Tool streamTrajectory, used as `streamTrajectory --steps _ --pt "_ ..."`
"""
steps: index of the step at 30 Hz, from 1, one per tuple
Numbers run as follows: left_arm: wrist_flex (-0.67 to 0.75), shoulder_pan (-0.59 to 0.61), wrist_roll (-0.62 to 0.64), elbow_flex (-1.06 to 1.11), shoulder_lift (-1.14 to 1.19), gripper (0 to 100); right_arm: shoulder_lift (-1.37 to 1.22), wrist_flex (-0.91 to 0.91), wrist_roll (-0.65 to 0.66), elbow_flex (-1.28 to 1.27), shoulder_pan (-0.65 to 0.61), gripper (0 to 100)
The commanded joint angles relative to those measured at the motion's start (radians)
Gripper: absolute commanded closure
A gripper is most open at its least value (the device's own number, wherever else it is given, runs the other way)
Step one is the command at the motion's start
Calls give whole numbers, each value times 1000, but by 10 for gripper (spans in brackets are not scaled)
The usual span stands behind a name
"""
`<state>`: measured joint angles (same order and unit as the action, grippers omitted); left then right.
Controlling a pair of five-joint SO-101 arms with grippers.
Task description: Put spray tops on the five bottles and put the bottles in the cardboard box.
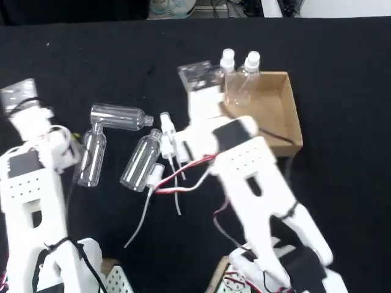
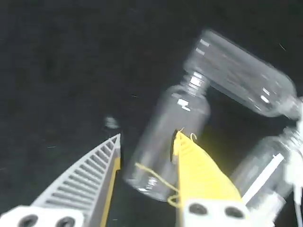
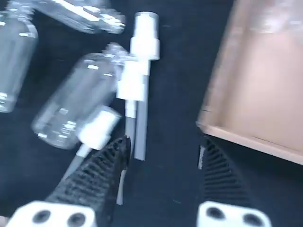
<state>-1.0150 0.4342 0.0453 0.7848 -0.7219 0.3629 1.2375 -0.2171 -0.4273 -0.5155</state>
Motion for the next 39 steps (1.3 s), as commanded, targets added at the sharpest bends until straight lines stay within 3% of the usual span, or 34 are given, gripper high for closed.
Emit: streamTrajectory --steps 1,5,11,18,39 --pt "-34 160 -31 -102 3 820 -38 -98 -140 67 -112 788" --pt "-32 274 -121 -101 3 821 -74 -183 -230 67 -212 788" --pt "-12 357 -130 -42 3 822 -160 -318 -244 64 -293 788" --pt "100 360 -130 61 2 822 -283 -362 -480 87 -236 786" --pt "101 364 -129 74 -8 823 -565 -302 -600 283 -155 783"
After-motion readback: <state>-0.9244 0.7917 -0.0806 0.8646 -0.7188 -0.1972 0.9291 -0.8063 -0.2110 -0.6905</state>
